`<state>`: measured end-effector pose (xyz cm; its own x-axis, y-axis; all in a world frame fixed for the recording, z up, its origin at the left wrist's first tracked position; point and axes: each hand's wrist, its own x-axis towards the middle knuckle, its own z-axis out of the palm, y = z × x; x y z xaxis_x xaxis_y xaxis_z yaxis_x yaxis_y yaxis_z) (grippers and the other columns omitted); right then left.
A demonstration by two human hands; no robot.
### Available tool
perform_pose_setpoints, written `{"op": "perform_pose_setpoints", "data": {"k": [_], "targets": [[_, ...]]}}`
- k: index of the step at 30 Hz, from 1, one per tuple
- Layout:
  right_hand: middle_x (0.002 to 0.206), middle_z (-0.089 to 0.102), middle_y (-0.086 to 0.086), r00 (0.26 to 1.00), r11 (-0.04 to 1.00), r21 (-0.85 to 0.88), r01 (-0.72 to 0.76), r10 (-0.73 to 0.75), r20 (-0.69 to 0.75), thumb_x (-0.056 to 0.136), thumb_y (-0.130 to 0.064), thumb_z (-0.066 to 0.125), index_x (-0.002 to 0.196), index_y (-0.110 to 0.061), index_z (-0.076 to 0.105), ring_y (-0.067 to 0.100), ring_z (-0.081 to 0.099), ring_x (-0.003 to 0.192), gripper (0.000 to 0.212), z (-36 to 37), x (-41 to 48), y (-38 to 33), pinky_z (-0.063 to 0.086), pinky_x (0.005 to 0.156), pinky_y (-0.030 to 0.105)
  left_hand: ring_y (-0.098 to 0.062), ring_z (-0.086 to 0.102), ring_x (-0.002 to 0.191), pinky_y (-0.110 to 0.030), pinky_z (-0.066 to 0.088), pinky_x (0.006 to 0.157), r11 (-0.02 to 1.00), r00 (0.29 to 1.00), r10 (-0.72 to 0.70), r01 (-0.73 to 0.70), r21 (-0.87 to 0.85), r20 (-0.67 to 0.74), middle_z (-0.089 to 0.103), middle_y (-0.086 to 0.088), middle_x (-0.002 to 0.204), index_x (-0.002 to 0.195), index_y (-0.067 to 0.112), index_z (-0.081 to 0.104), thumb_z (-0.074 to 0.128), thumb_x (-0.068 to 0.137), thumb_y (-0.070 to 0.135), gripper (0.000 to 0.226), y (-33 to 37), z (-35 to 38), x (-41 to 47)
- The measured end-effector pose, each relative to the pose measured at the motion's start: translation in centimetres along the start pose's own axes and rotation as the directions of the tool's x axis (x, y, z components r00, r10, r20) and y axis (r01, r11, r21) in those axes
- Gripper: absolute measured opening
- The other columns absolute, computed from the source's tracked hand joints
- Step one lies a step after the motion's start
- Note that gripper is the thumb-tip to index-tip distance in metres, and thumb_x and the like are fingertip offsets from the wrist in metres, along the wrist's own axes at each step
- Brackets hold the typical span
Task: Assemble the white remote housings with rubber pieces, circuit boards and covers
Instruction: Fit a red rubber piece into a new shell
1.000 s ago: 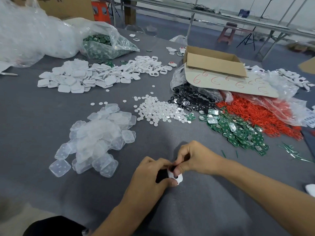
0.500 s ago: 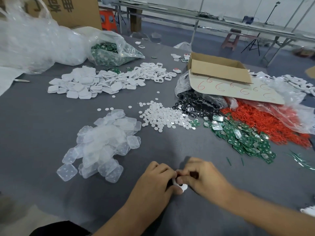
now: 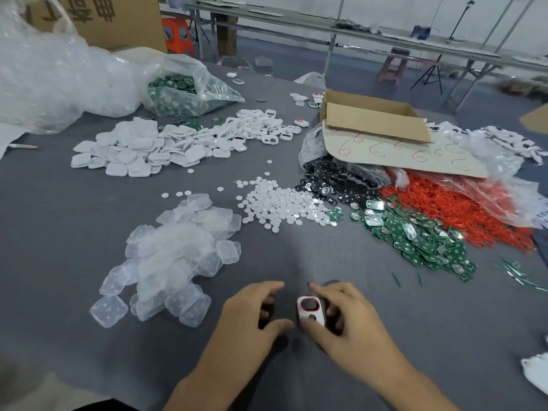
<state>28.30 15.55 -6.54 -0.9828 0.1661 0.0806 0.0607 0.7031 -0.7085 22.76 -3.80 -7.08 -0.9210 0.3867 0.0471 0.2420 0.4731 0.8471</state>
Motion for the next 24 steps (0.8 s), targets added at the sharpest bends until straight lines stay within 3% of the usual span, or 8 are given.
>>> {"op": "perform_pose_setpoints", "data": {"k": [3,6,8,10,12,16,21,24], "targets": [[0.101,0.052,-0.021,1.0,0.997,-0.069,-0.017,0.017,0.006,0.074,-0.033,0.083,0.11,-0.038,0.068,0.0,0.059,0.089,0.039,0.4,-0.3,-0.8,0.046,0.072,0.011,0.004,0.056,0.102,-0.008,0.043,0.086,0.995,0.999,0.032,-0.036,0.089,0.044,0.06,0.022,0.112,0.129,0.033,0.065,0.078,0.086,0.02,0.046,0.3,0.5,0.0],[0.101,0.059,-0.02,0.997,1.0,-0.007,-0.013,0.013,-0.074,0.071,-0.028,0.081,0.108,-0.037,0.07,-0.003,0.063,0.088,0.039,0.4,-0.4,-1.5,0.047,0.072,0.007,0.009,0.062,0.097,-0.009,0.046,0.089,0.999,0.999,-0.029,0.03,-0.023,0.023,0.069,0.024,0.105,0.125,0.037,0.067,0.071,0.092,0.02,0.037,0.8,0.6,0.5],[0.097,0.066,-0.016,0.992,0.987,0.15,-0.055,0.071,-0.105,0.071,-0.016,0.08,0.106,-0.037,0.072,-0.001,0.067,0.084,0.042,0.6,-0.3,-1.9,0.049,0.071,0.006,0.013,0.066,0.096,-0.009,0.048,0.09,0.988,0.997,-0.066,0.071,-0.136,0.043,0.074,0.026,0.099,0.117,0.037,0.072,0.072,0.092,0.019,0.031,1.2,0.7,0.9],[0.092,0.073,-0.01,0.983,0.913,0.379,-0.153,0.178,-0.033,0.075,0.001,0.075,0.104,-0.036,0.073,0.004,0.072,0.079,0.047,1.0,-0.2,-2.6,0.054,0.07,0.011,0.009,0.07,0.093,-0.014,0.051,0.09,0.972,0.996,-0.078,0.087,-0.22,0.049,0.076,0.024,0.095,0.107,0.036,0.075,0.076,0.089,0.018,0.025,1.7,0.9,1.4],[0.09,0.078,-0.007,0.969,0.844,0.483,-0.233,0.242,0.045,0.081,0.008,0.069,0.107,-0.031,0.072,0.008,0.075,0.081,0.047,1.0,0.0,-2.8,0.055,0.073,0.015,0.006,0.071,0.088,-0.015,0.053,0.085,0.965,0.996,-0.085,0.089,-0.245,0.024,0.076,0.022,0.09,0.1,0.038,0.077,0.081,0.085,0.019,0.025,2.0,1.2,1.6],[0.085,0.078,-0.004,0.954,0.846,0.451,-0.284,0.296,0.047,0.082,0.01,0.065,0.106,-0.026,0.073,0.01,0.073,0.077,0.044,0.5,-0.4,-2.0,0.055,0.077,0.022,0.001,0.068,0.086,-0.013,0.051,0.077,0.992,0.999,-0.04,0.037,-0.124,-0.024,0.073,0.017,0.091,0.097,0.039,0.079,0.083,0.082,0.011,0.032,1.6,1.8,1.6],[0.08,0.072,-0.003,0.934,0.826,0.445,-0.348,0.348,0.085,0.082,0.008,0.069,0.107,-0.024,0.074,0.004,0.063,0.065,0.04,0.0,-0.6,-1.6,0.047,0.066,0.015,0.0,0.064,0.084,-0.01,0.047,0.072,0.997,0.998,-0.043,0.041,-0.06,-0.034,0.068,0.027,0.093,0.105,0.042,0.073,0.086,0.077,0.018,0.039,1.2,1.7,1.3],[0.082,0.066,-0.001,0.959,0.912,0.299,-0.282,0.28,0.052,0.081,-0.003,0.074,0.096,-0.043,0.072,0.003,0.062,0.064,0.043,-0.1,-0.6,-1.9,0.048,0.065,0.016,0.002,0.061,0.085,-0.009,0.044,0.073,1.0,0.999,-0.009,0.008,0.015,0.037,0.068,0.021,0.087,0.109,0.042,0.072,0.083,0.08,0.022,0.037,1.4,1.7,1.5]]}}
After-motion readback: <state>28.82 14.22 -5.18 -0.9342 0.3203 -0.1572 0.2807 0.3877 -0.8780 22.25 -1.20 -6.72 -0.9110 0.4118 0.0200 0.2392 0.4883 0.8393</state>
